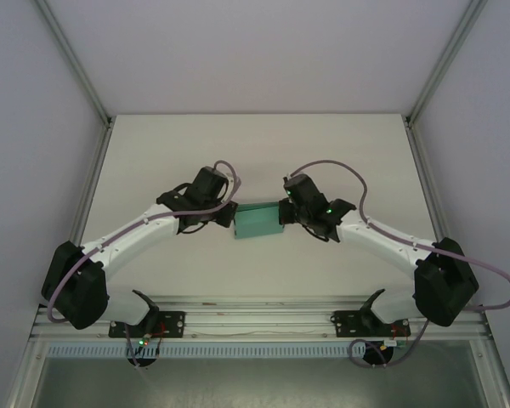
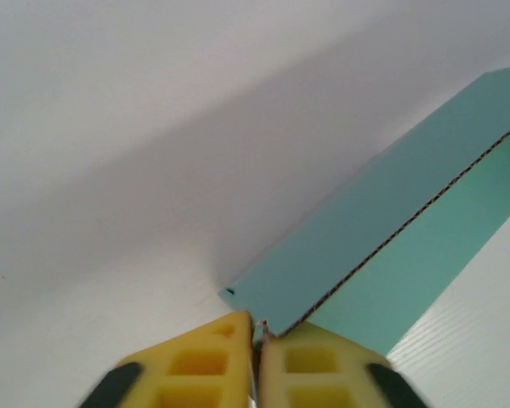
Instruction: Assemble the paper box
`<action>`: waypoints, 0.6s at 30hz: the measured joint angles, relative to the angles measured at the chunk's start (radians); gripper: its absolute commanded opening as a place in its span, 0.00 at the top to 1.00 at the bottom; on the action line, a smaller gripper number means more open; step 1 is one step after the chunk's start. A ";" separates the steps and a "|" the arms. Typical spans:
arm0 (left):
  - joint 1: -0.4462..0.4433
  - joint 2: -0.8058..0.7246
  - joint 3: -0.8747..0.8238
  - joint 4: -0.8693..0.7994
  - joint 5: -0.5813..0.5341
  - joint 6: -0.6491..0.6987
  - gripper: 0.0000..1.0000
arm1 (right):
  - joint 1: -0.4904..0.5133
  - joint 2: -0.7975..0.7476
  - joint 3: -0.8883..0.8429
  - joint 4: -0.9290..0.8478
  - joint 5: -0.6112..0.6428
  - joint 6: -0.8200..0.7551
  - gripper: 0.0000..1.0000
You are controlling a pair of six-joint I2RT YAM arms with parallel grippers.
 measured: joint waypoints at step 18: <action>0.001 0.048 0.052 -0.052 0.013 -0.357 0.94 | 0.100 0.024 0.022 -0.048 0.193 0.096 1.00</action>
